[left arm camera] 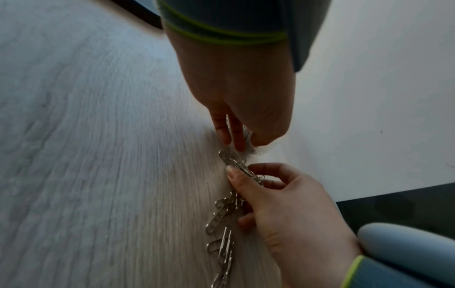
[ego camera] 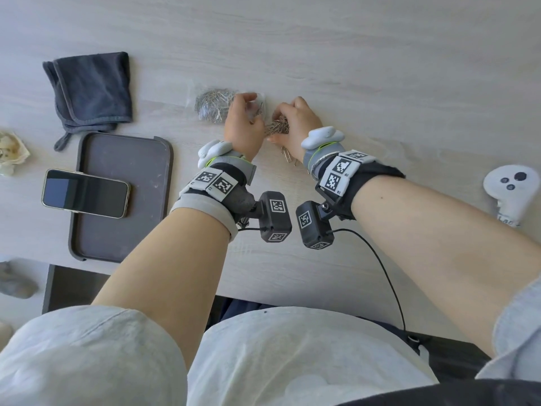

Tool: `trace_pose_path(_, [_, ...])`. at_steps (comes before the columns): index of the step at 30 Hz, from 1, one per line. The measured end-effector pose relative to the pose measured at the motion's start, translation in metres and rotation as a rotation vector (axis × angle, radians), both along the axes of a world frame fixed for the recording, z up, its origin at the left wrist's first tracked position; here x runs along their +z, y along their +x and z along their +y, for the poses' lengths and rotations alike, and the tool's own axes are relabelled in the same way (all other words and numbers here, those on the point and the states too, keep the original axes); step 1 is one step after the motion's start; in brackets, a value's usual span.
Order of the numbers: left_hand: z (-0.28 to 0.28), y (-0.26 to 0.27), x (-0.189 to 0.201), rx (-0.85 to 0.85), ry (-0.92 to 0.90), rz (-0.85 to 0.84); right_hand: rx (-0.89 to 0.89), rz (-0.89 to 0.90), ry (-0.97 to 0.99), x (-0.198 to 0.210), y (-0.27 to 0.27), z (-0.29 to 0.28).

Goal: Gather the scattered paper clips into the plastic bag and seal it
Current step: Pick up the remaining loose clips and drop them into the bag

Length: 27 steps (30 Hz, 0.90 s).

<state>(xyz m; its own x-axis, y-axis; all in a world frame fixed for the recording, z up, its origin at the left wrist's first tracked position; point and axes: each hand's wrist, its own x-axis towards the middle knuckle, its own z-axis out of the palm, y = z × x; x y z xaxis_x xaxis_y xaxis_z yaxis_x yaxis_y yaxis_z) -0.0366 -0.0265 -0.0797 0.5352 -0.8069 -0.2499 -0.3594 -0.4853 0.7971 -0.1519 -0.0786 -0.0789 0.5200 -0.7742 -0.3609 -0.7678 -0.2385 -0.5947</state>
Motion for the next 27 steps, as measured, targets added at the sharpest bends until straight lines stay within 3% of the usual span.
trace_pose_path(8, [0.0,0.001,0.002,-0.019,-0.013,-0.081,0.043,0.05,0.003,0.011,-0.004,-0.012])
trace_pose_path(18, [0.004,-0.005,0.017,-0.133,-0.021,-0.154,-0.142,-0.032,0.044,0.018,-0.015,-0.007])
trace_pose_path(27, [0.008,-0.009,0.025,-0.197,-0.015,-0.154,-0.306,-0.255,0.0,0.042,-0.006,-0.019])
